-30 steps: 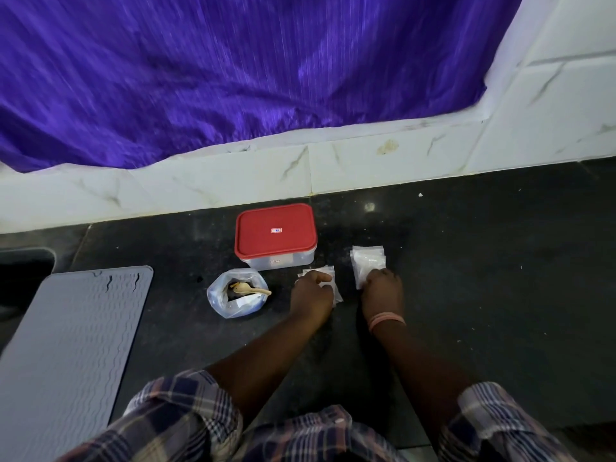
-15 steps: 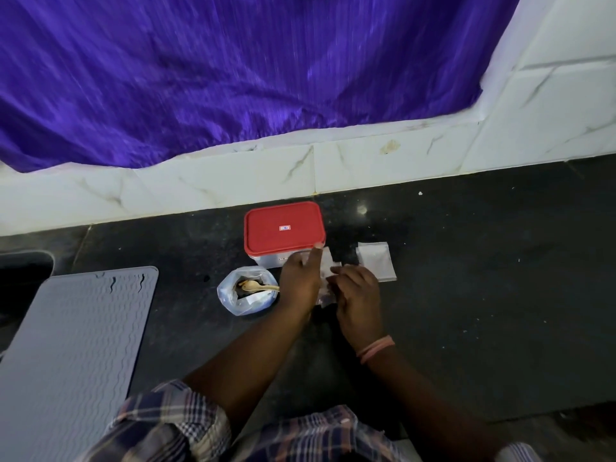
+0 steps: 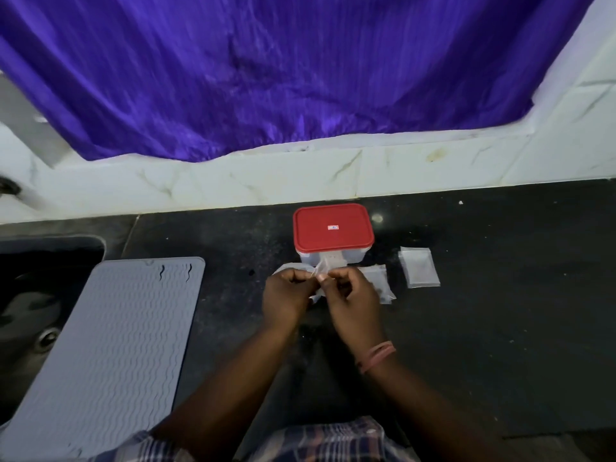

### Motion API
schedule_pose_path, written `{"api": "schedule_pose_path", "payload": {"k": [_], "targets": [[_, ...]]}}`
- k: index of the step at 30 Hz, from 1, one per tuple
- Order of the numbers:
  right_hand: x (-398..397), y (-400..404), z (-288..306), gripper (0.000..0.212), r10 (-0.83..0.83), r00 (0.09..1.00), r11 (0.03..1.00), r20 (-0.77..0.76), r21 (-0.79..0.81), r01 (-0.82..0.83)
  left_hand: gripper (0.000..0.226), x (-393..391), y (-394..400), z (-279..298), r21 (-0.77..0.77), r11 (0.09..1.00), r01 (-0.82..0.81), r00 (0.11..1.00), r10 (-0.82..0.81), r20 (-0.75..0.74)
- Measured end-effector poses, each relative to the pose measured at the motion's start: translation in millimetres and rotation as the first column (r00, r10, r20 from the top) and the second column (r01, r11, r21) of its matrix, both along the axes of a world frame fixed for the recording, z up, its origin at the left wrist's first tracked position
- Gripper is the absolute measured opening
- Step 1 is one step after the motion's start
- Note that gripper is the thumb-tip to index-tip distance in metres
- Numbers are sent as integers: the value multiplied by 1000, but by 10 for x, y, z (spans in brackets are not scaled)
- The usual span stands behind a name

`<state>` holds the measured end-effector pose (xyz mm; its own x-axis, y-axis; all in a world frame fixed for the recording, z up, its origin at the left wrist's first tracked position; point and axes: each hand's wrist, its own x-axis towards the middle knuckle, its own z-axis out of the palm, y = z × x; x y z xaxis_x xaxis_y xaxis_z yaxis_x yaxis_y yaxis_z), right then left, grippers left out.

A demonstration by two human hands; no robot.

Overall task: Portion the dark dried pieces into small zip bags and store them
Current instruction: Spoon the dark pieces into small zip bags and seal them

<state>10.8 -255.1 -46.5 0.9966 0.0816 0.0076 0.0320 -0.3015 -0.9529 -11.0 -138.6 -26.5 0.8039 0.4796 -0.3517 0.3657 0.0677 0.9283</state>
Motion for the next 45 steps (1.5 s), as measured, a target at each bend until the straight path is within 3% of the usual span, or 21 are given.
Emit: {"api": "schedule_pose_path", "payload": {"k": [3,6,9,13,14,16,18,21,23,27,31,34,37,40,45], "targets": [[-15,129,19,14,-22,975,992,-219,116,49,20,-89,75,0,35,999,40,999,-40,-20],[-8,171,5,7,-13,941,987,-338,147,67,12,-170,167,-16,-34,995,91,994,-93,-64],[-43,210,-13,4,-12,940,994,-341,102,50,19,-247,222,-39,-161,983,93,988,-111,-105],[-52,252,-31,5,16,953,1000,-304,11,-13,8,-272,252,-25,-347,938,-15,990,-34,-136],[-43,256,-41,5,19,957,999,-290,-24,-27,8,-263,273,-28,-309,949,-64,988,18,-151],[-46,265,-46,10,57,964,990,-261,-106,-88,7,-220,339,-77,63,997,-51,980,62,-190],[-76,281,-45,14,126,962,965,-243,-195,-176,11,-201,351,-72,416,907,67,982,13,-186],[-84,297,-49,12,177,960,938,-218,-257,-232,27,-179,330,-89,625,734,266,964,-192,-184],[-30,276,-35,11,165,956,952,-244,-215,-219,30,-176,396,-108,672,688,273,962,-200,-186],[135,224,-1,7,233,945,951,-230,-147,-270,27,-143,598,-111,632,762,141,987,-62,-146],[350,164,-153,7,134,988,864,-80,-479,-156,11,-126,682,-71,527,848,60,969,77,-234],[455,193,-285,19,132,974,754,-183,-620,-219,19,-126,779,-213,527,844,99,929,111,-353],[507,244,-363,21,145,957,734,-249,-622,-273,26,-136,843,-312,495,852,171,878,97,-469],[529,259,-357,9,146,963,750,-229,-609,-258,39,-132,827,-314,434,883,180,858,74,-508],[484,206,-266,2,230,972,724,-47,-660,-203,77,91,625,-493,64,998,23,835,16,-550]]}}
